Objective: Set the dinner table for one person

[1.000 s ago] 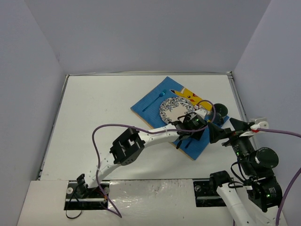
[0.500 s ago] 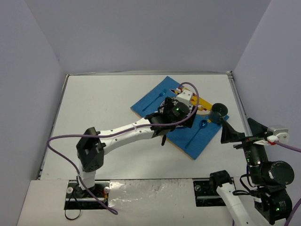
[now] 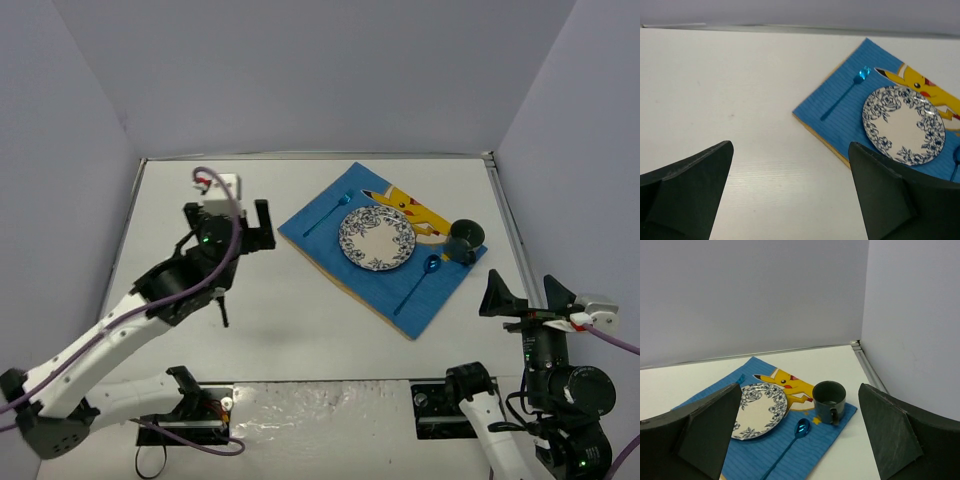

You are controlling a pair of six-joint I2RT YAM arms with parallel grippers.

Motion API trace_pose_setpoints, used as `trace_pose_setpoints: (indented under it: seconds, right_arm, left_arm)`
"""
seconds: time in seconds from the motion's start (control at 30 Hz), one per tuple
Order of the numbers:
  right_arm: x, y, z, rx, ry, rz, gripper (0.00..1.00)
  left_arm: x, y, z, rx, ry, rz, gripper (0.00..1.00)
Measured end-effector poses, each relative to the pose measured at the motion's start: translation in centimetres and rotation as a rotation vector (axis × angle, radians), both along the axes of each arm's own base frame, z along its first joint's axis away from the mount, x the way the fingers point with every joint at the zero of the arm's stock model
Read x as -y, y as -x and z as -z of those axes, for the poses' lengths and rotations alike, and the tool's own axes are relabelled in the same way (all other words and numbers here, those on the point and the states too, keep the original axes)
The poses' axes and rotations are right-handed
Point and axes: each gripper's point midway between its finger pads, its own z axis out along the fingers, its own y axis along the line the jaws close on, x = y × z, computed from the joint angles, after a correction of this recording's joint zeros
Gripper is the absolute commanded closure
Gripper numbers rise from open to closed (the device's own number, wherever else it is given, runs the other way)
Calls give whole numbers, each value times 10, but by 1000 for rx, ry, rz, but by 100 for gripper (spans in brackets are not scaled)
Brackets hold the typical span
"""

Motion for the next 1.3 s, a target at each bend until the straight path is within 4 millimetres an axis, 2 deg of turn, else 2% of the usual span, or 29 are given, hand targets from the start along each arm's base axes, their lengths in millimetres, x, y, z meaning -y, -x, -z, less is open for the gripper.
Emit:
trace_pose_setpoints:
  seconds: [0.1, 0.17, 0.27, 0.4, 0.6, 0.87, 1.13, 1.3]
  right_arm:
    - [5, 1, 5, -4, 6, 27, 0]
    - [8, 3, 8, -2, 8, 39, 0]
    - [12, 6, 11, 4, 8, 58, 0]
    - [14, 5, 15, -2, 11, 74, 0]
    - [13, 1, 22, -21, 17, 73, 0]
    - [12, -4, 29, -36, 21, 72, 0]
    - [12, -6, 31, -42, 23, 72, 0]
    - [11, -6, 31, -43, 23, 72, 0]
  left_arm:
    - [-54, 25, -14, 61, 14, -78, 3]
    - [-79, 40, -14, 79, 5, -114, 3]
    - [-108, 59, -11, 101, -12, -149, 3]
    - [-137, 77, 9, 85, -82, -190, 3]
    - [-160, 90, 24, 79, -118, -243, 3]
    - [-181, 93, 31, 70, -159, -333, 3]
    - [-201, 103, 27, 114, -106, -410, 3]
    - [-205, 103, 29, 122, -94, -431, 3]
